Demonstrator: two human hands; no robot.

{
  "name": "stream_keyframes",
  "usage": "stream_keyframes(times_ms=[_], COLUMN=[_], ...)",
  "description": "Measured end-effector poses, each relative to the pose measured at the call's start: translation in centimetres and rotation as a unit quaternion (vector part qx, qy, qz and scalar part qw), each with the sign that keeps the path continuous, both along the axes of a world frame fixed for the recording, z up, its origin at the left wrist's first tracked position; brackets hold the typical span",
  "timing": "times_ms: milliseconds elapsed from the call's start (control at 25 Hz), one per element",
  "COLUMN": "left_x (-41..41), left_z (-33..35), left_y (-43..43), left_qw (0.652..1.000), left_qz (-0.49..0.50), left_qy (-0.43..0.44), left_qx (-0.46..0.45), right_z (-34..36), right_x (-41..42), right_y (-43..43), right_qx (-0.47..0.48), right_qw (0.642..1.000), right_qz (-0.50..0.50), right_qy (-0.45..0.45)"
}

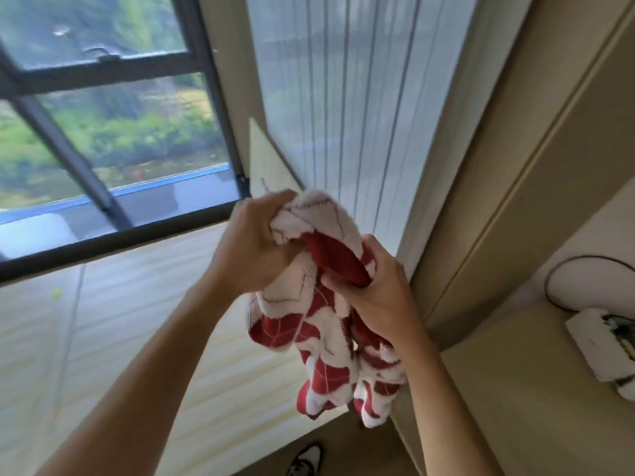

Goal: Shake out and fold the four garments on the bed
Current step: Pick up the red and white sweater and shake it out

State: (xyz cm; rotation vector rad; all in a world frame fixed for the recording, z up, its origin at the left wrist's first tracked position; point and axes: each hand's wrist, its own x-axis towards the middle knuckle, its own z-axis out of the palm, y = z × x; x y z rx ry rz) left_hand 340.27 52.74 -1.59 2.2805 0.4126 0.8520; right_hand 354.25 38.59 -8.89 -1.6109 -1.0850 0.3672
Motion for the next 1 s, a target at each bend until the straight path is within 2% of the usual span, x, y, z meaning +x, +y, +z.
stream_keyframes(times_ms=[160,280,480,720,1000], left_x=[-6.6,-12.2,-20.6,-32.3,-43.0], left_z=[2.3,3.9,4.3,5.1,6.0], left_y=[0.1,0.2,2.9,7.3,12.9], left_qw=[0.988,0.978,0.964,0.948,0.936], left_qz=[0.146,0.2,0.262,0.316,0.325], left_qy=[-0.05,-0.061,-0.035,0.003,0.045], left_qx=[-0.003,-0.006,-0.001,0.032,0.125], right_z=[4.2,6.7,9.1,10.6,9.2], right_x=[-4.1,-8.5,-15.6,-24.0,-32.3], right_y=[2.5,4.7,8.3,14.2,20.5], right_qx=[0.04,0.069,0.065,0.038,-0.013], right_qw=[0.993,0.987,0.985,0.986,0.98], right_qz=[0.107,0.14,0.157,0.131,-0.01], right_qy=[-0.001,-0.022,-0.022,-0.1,-0.196])
